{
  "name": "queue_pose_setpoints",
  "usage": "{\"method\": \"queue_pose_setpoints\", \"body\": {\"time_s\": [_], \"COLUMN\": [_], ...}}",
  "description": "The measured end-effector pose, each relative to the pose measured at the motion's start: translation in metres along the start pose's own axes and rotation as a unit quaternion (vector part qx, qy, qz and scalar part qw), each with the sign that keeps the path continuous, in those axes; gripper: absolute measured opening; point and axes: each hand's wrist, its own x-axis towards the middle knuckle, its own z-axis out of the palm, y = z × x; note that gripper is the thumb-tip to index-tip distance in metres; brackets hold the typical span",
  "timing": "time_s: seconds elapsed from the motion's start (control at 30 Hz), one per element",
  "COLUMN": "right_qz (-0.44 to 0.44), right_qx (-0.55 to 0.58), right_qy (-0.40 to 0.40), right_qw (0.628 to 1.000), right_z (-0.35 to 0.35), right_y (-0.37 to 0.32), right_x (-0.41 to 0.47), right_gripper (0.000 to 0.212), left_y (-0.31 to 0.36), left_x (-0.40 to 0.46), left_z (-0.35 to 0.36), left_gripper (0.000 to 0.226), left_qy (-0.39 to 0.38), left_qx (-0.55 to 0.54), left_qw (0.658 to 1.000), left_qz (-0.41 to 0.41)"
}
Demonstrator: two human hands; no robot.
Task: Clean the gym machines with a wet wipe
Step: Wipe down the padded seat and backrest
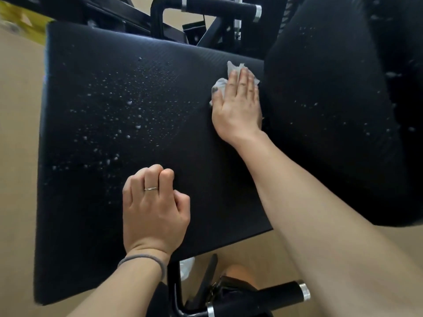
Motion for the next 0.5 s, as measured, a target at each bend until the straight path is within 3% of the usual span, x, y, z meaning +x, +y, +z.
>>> {"method": "queue_pose_setpoints", "body": {"time_s": [0.23,0.5], "right_qz": [0.141,0.091], "right_qx": [0.1,0.026], "right_qy": [0.03,0.038], "right_qw": [0.984,0.995], "right_z": [-0.016,0.011], "right_y": [-0.001,-0.008], "right_x": [0.034,-0.06], "right_gripper": [0.071,0.073], "left_y": [0.0,0.001], "left_x": [0.001,0.001], "left_z": [0.001,0.0], "left_gripper": [0.031,0.029], "left_qy": [0.009,0.011], "left_qx": [-0.003,-0.007], "left_qw": [1.0,1.0], "left_qz": [0.002,-0.001]}}
